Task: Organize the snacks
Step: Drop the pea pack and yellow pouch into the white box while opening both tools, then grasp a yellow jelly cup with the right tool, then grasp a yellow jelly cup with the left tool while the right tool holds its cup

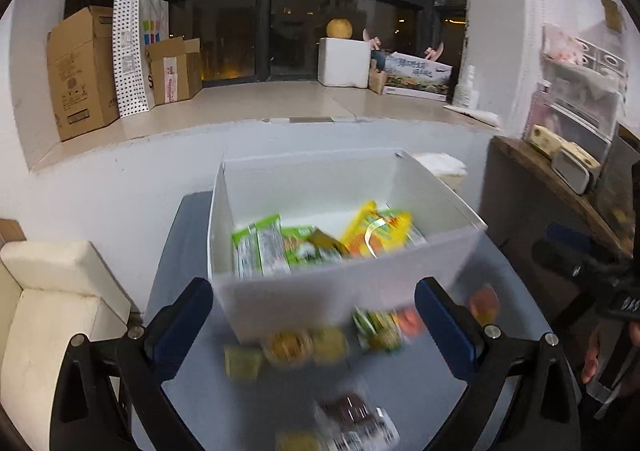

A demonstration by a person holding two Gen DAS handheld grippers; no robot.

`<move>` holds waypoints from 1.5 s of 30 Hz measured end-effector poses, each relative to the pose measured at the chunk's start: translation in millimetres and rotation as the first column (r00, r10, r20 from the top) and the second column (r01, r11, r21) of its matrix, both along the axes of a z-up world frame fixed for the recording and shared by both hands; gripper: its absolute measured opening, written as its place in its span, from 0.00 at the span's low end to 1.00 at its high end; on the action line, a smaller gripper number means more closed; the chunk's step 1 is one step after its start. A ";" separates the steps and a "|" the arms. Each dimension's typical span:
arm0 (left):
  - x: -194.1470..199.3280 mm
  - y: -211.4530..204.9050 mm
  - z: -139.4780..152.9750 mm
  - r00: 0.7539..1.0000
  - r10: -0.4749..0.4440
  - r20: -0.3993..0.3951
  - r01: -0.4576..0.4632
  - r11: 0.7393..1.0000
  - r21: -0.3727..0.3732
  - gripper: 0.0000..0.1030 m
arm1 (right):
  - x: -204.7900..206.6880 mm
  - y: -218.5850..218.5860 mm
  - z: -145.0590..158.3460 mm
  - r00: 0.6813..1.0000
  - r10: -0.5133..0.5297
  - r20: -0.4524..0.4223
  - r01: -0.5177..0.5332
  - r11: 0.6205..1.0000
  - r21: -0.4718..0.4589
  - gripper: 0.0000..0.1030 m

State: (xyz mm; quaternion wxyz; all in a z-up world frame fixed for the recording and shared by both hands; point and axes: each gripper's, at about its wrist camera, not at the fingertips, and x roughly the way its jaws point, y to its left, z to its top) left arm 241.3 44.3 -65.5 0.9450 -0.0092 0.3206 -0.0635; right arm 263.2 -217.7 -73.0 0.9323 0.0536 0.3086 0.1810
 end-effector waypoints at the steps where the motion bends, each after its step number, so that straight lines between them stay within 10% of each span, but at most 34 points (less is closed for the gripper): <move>1: -13.6 -2.8 -4.1 1.000 -0.003 -0.003 0.003 1.000 -0.012 1.00 | -11.9 -4.4 -5.7 1.000 -0.012 0.002 0.012 1.000 -0.008 1.00; 9: -83.0 -26.9 -45.8 0.997 -0.029 -0.078 0.024 0.998 -0.059 1.00 | -71.8 -26.3 -56.4 0.998 -0.065 -0.018 0.064 0.996 -0.061 1.00; 23: -110.0 -25.9 -60.8 0.994 -0.026 -0.111 0.020 0.998 -0.057 1.00 | 13.1 2.0 -119.3 0.955 -0.213 -0.208 0.192 0.974 -0.117 1.00; 31: -110.1 -15.5 -73.2 0.990 -0.012 -0.138 0.004 0.998 -0.061 1.00 | 32.9 11.4 -127.5 0.934 -0.268 -0.238 0.234 0.959 -0.161 0.79; 35: -108.9 -13.1 -76.8 0.990 -0.008 -0.144 -0.003 0.997 -0.073 1.00 | 28.9 6.3 -126.5 0.923 -0.312 -0.224 0.271 0.942 -0.195 0.48; 45: -109.7 -8.5 -82.3 0.988 0.001 -0.153 -0.013 0.997 -0.075 1.00 | 7.7 6.4 -117.0 0.944 -0.268 -0.194 0.231 0.953 -0.195 0.48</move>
